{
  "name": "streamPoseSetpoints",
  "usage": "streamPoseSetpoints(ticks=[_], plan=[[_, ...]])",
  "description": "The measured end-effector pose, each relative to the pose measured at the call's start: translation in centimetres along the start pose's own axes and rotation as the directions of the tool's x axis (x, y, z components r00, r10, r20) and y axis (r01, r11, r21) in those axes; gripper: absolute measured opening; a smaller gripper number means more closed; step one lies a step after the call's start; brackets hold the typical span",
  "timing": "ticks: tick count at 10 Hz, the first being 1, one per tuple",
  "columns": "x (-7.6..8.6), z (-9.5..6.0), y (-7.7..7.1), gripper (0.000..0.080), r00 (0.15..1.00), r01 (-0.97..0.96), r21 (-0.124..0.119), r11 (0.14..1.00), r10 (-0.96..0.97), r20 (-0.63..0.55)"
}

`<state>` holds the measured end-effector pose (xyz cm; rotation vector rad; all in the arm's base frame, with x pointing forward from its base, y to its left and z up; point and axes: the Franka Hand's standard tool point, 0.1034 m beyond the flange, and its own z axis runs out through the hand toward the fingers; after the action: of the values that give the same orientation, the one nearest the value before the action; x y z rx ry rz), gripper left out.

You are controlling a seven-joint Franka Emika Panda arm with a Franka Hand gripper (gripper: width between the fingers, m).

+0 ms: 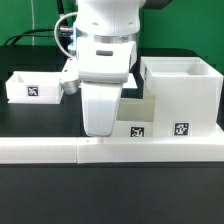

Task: Assemble drawer

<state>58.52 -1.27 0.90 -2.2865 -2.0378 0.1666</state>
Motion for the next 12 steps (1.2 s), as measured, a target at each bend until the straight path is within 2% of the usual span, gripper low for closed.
streamPoseSetpoints(ticks=[5,6,9,12], plan=[[0.18,-0.08,-0.03,0.0649,1.000,0.000,0.005,1.000,0.000,0.003],[0.32,-0.38,0.03,0.0649,1.000,0.008,0.014,1.000,-0.008,0.029],[0.18,-0.89,0.15,0.0649,0.994,-0.014,0.080,0.997,0.005,0.111],[0.00,-0.88,0.16,0.0649,0.993,-0.010,0.089,0.996,-0.001,0.116]])
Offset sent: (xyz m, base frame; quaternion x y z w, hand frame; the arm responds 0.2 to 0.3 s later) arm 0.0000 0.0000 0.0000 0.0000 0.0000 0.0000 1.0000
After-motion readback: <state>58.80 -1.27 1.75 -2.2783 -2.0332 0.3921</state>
